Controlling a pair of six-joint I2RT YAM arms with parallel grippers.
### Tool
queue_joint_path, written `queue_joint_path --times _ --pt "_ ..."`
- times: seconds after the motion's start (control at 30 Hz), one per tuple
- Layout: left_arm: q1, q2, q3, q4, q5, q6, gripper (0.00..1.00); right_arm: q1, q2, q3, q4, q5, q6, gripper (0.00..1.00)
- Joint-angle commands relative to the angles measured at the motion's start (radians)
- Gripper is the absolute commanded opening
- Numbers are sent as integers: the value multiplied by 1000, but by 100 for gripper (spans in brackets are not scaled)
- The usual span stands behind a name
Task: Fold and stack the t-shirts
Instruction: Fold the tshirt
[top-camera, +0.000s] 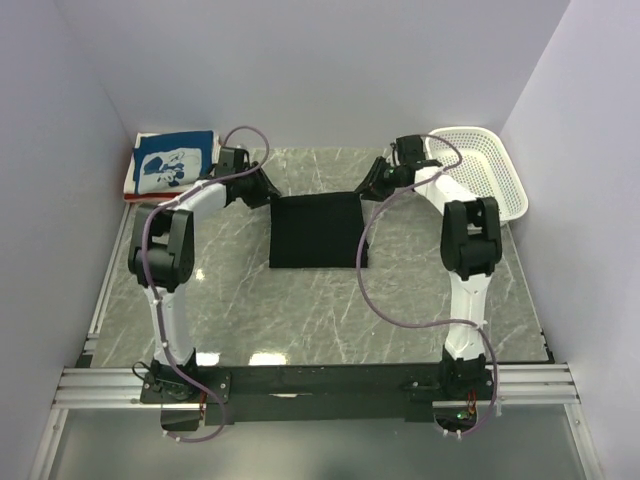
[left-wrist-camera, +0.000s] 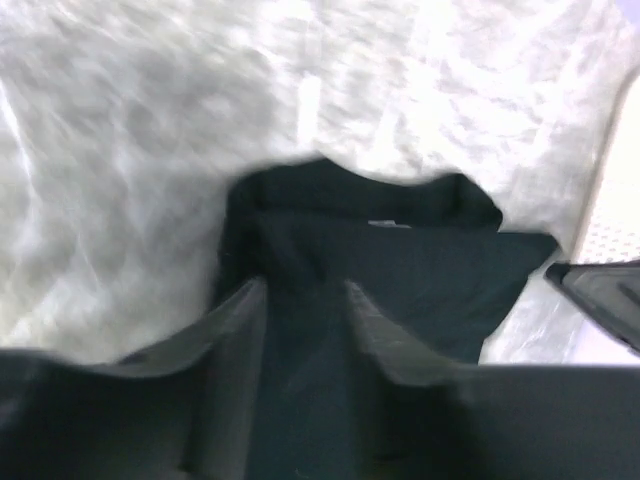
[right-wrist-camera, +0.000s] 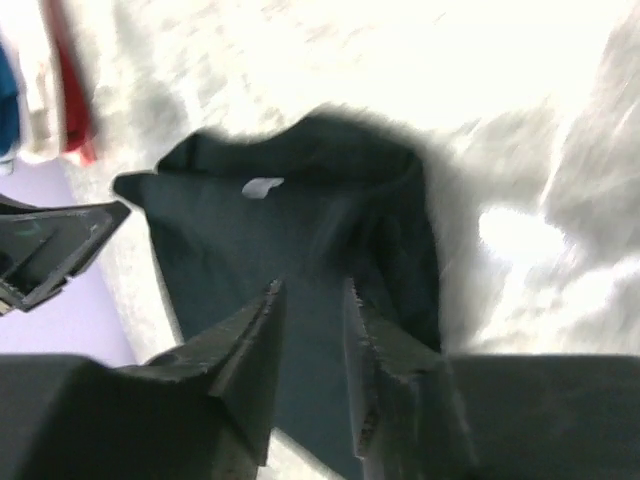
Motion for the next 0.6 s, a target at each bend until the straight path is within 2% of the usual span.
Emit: queue_joint_path --times 0.0,0.07,0.13,0.27,0.4,0.57 --pt "43 53 123 69 110 32 52 -19 57 119 -45 -22 -8 41" --pt "53 41 149 60 107 69 58 -17 43 112 -54 21 -23 48" --pt "63 13 148 33 79 69 63 -17 -11 50 -40 57 -40 50" --pt "66 -105 37 45 56 44 63 -14 -138 -103 10 117 -54 52" --pt "46 -210 -133 89 52 44 73 32 -288 -270 41 194 -80 56" --pt "-9 -279 -196 78 29 64 65 110 -360 -372 98 184 -63 49"
